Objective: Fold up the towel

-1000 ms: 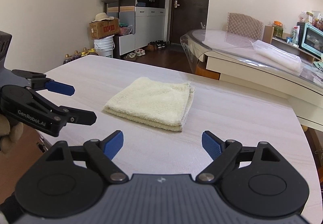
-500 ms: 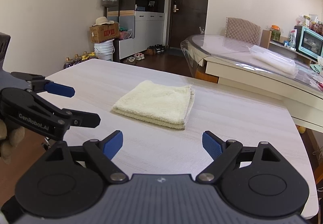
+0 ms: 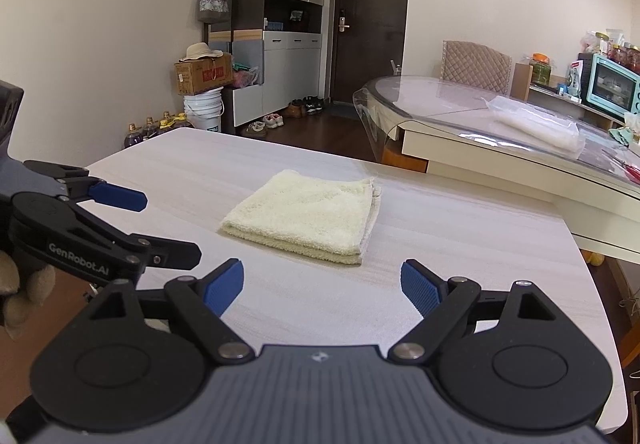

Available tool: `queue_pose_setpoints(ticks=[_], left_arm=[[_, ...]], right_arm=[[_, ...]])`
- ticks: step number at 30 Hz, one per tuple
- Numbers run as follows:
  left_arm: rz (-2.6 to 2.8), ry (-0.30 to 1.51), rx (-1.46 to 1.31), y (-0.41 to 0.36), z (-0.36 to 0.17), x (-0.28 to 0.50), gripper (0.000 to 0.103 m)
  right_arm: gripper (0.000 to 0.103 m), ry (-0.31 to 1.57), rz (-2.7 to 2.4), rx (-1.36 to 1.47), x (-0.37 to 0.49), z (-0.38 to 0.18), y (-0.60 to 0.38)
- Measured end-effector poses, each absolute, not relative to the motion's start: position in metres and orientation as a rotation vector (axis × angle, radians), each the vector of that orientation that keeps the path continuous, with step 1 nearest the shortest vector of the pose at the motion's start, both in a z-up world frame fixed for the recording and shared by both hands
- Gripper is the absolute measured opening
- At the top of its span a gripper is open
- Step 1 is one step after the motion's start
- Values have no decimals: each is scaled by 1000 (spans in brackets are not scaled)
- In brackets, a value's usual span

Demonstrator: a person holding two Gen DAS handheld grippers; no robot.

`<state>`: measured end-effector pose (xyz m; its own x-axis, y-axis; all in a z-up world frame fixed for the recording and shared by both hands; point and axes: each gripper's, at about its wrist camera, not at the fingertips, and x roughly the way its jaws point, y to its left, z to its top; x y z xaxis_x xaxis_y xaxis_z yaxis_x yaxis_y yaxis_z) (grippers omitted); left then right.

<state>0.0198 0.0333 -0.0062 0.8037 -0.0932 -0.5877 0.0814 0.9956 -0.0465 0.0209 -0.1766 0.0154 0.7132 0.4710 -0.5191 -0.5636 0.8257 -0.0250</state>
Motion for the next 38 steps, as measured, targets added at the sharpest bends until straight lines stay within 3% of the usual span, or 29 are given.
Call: queue_pose_setpoints(ticks=[38], left_arm=[[-39,601,-96,43,-3,21,103]], right_arm=[[88,509,573,-180,18,17,-178]])
